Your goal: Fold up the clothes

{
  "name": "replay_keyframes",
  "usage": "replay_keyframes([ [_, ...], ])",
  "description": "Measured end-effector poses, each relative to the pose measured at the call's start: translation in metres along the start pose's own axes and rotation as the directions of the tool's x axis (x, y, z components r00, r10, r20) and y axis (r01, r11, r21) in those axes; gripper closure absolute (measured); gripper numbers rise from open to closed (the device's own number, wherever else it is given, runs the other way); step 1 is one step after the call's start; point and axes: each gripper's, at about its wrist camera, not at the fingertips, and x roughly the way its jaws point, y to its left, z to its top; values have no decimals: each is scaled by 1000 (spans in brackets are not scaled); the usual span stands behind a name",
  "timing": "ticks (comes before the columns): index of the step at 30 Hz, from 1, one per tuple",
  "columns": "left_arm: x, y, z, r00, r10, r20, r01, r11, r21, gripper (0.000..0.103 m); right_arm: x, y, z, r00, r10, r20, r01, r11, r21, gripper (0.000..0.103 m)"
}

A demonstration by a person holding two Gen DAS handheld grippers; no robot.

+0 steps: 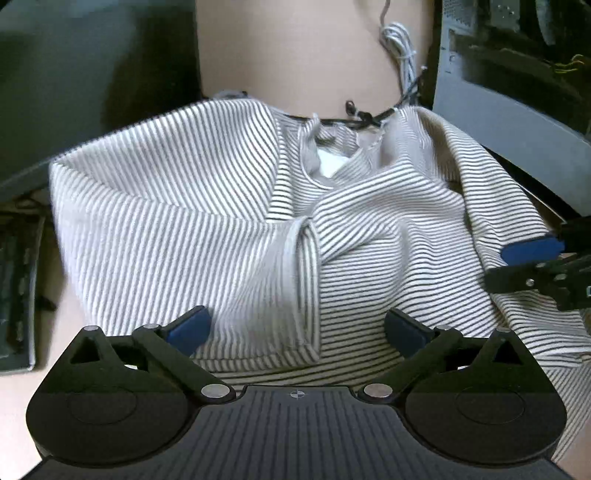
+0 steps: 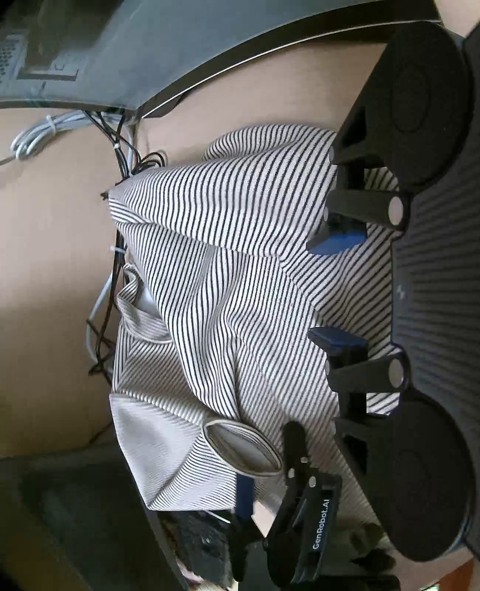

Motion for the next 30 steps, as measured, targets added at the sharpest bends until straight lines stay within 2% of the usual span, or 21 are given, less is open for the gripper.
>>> replay_keyframes([
  [3, -9, -6, -10, 1000, 14, -14, -14, 1000, 19, 0, -2, -5, 3, 999, 41, -20, -41, 999, -1, 60],
  [9, -44, -17, -44, 999, 0, -33, 1, 1000, 15, 0, -16, 1, -13, 991, 110, -79, -113, 993, -33, 60],
  [14, -63, -15, -51, 996, -59, -61, 60, 998, 13, 0, -17, 4, -18, 989, 120, -92, -122, 992, -18, 60],
  [15, -65, -8, -43, 995, -83, -60, 82, 996, -27, 0, -14, 3, -15, 989, 116, -91, -117, 993, -11, 60],
  [18, -79, 18, -22, 997, -60, 40, 64, 993, -102, 0, -14, 8, -18, 992, 94, -82, -94, 996, -1, 58],
  [21, -89, 41, 8, 987, 12, 163, 5, 995, -103, 0, -15, 13, -20, 994, 86, -73, -86, 996, -2, 51],
  [25, -64, 35, 22, 992, 4, 127, -1, 1000, -22, 0, -16, 19, -24, 996, 73, -59, -73, 997, -12, 45],
  [30, -33, 28, 40, 997, -3, 76, -3, 997, 82, 0, -22, 23, -30, 997, 61, -51, -62, 998, -27, 44],
])
